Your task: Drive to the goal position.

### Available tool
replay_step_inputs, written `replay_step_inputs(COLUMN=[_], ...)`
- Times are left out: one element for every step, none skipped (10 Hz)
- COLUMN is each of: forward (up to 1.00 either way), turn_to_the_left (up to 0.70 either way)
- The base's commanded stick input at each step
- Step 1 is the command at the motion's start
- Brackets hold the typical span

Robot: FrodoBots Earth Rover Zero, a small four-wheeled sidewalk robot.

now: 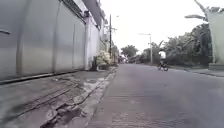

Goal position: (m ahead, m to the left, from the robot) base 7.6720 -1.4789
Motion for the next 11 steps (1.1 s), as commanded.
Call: replay_step_inputs(forward=[1.00, 1.00, 1.00, 1.00, 1.00, 1.00, 1.00, 1.00, 1.00, 1.00, 1.00], turn_to_the_left=[0.14, 0.14, 0.14, 0.14, 0.14, -0.26, -0.26, -0.26, -0.26, -0.26, -0.26])
